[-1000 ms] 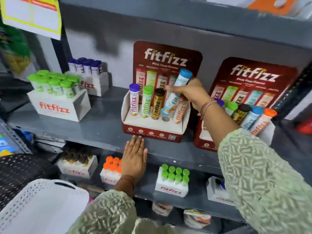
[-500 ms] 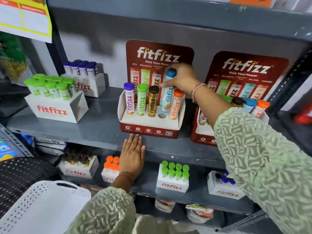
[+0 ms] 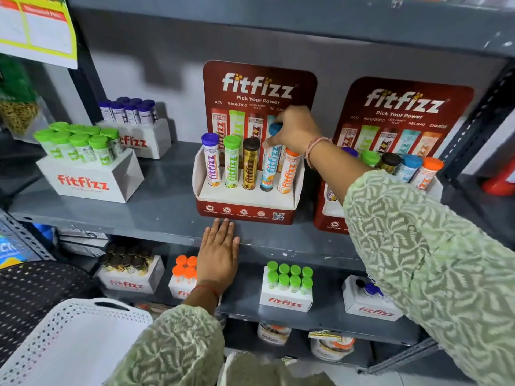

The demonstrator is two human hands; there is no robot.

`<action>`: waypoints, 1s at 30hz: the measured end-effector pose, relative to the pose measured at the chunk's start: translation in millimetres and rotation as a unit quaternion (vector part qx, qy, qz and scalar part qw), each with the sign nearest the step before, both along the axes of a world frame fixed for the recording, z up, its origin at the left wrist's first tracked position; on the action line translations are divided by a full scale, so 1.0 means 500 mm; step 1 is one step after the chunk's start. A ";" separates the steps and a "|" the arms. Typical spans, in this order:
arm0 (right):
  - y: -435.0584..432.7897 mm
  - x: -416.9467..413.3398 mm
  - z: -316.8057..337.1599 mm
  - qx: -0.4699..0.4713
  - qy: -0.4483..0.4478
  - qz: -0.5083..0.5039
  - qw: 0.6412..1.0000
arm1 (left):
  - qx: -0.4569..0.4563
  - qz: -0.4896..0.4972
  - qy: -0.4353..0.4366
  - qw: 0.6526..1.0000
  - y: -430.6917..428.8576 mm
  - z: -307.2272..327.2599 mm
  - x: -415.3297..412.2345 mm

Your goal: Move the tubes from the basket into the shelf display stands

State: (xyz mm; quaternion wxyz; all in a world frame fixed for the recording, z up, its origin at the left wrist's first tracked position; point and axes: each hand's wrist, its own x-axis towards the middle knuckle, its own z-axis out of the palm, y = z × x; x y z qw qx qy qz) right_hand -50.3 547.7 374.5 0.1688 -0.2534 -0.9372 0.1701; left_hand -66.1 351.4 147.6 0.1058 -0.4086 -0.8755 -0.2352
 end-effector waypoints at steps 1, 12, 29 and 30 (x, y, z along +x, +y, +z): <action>-0.002 0.000 0.001 0.005 -0.002 -0.001 1.000 | -0.003 0.000 -0.002 1.000 0.000 0.001 0.001; -0.015 0.019 -0.018 0.071 -0.040 -0.022 0.996 | -0.015 -0.007 -0.012 1.000 -0.001 0.003 0.001; -0.052 0.089 -0.119 0.053 0.121 -0.069 0.989 | 0.010 -0.053 -0.064 0.997 -0.006 0.013 -0.004; -0.057 0.105 -0.137 0.073 0.162 -0.081 0.981 | 0.014 -0.053 -0.064 0.996 -0.008 0.008 -0.003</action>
